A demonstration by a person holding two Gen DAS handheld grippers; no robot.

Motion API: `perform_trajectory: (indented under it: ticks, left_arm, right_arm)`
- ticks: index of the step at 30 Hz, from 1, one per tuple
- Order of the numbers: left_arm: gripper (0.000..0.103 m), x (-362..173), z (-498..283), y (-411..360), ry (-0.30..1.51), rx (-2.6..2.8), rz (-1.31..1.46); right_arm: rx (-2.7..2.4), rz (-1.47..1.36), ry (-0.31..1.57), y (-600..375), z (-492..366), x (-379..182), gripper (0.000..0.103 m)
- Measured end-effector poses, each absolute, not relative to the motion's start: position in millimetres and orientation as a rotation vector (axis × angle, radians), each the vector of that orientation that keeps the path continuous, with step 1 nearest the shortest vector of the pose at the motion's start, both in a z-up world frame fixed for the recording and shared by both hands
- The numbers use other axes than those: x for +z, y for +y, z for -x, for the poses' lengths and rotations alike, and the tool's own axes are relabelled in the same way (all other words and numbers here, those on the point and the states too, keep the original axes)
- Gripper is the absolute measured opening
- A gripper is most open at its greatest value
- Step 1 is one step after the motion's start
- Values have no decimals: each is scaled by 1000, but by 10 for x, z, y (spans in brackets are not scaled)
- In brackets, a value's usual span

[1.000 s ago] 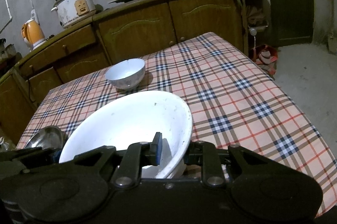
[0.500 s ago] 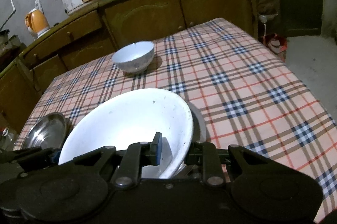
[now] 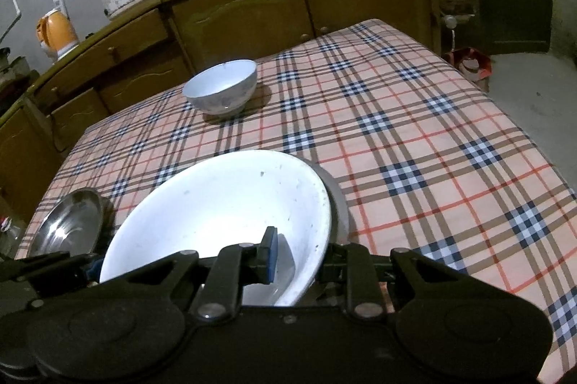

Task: Organize plates and bowls

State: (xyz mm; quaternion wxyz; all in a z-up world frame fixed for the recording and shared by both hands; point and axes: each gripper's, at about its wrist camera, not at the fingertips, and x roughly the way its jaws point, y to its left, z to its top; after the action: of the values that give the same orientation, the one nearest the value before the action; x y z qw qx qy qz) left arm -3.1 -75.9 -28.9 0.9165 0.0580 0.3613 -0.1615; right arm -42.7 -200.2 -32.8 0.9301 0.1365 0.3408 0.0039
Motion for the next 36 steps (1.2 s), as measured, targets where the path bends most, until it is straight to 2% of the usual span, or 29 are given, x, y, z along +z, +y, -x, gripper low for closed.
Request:
perform_trajectory:
  ticks: [36]
  left_arm:
    - [35, -347, -313, -748, 776, -266, -162]
  right_arm:
    - [68, -330, 758, -1998, 68, -567, 26]
